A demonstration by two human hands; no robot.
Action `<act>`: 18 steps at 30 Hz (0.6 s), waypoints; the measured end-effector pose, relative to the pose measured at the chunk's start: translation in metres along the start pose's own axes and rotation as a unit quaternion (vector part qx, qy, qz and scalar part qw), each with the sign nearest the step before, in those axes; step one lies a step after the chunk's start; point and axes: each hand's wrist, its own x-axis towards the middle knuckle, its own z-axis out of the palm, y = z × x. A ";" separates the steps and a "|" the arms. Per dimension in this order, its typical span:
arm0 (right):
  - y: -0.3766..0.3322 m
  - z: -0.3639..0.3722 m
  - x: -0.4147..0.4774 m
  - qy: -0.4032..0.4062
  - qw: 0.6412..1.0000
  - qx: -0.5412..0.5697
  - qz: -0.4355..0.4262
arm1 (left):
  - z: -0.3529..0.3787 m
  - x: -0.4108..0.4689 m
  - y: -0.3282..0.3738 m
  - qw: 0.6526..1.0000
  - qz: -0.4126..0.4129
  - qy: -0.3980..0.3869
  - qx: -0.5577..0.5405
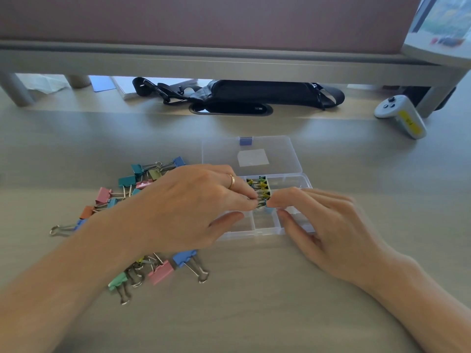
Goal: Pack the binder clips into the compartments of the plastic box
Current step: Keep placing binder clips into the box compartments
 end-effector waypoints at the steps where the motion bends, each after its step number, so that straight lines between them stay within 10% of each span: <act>1: 0.000 0.000 0.000 0.001 1.000 0.005 0.004 | 0.000 0.000 0.000 1.000 -0.003 0.002 -0.002; 18: -0.004 0.002 0.002 0.022 0.999 0.023 0.013 | -0.001 0.001 0.000 1.000 -0.008 -0.009 -0.009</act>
